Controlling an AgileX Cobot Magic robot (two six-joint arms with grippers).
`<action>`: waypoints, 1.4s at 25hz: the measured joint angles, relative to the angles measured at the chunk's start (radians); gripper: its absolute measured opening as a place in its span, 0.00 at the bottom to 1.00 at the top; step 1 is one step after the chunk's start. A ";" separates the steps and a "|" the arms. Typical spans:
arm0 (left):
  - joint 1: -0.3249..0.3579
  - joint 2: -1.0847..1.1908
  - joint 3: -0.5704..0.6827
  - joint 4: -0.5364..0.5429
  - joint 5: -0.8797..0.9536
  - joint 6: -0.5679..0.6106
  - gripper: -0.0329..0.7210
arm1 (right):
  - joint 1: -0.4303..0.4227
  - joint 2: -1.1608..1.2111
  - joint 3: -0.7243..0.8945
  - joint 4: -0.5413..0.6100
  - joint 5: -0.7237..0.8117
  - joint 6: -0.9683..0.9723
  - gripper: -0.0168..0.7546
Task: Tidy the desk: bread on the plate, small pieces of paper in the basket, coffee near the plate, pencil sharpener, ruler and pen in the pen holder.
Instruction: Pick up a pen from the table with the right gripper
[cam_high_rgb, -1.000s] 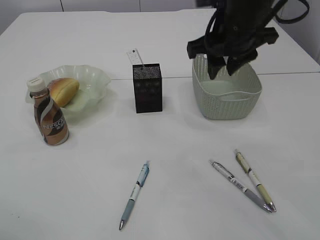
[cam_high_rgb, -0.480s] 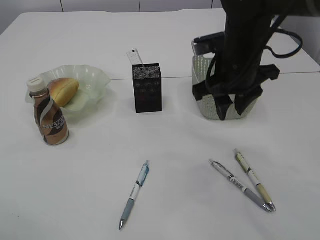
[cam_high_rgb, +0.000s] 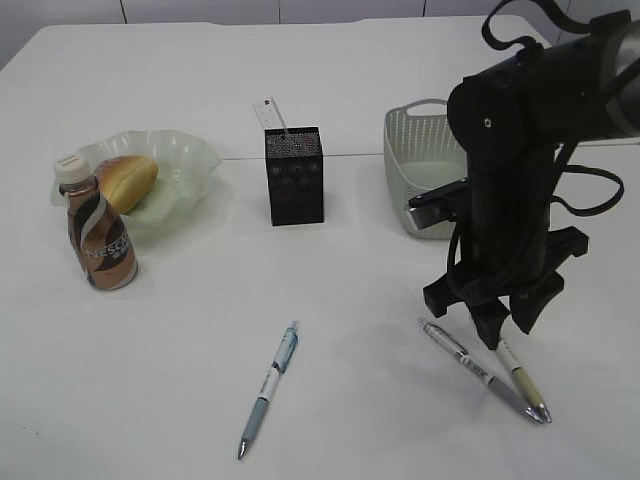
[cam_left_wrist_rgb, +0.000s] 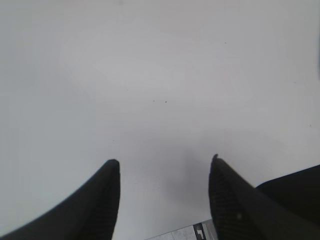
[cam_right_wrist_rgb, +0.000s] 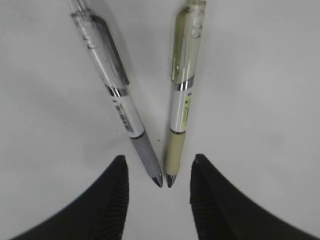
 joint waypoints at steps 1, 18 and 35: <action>0.000 0.000 0.000 0.000 0.000 0.000 0.60 | 0.000 0.000 0.004 0.002 -0.015 -0.002 0.41; 0.000 0.000 0.000 0.000 0.002 0.000 0.60 | -0.159 0.000 0.024 0.193 -0.204 -0.140 0.41; 0.000 0.000 0.000 0.000 0.002 0.000 0.60 | -0.159 0.027 0.126 0.159 -0.317 -0.179 0.41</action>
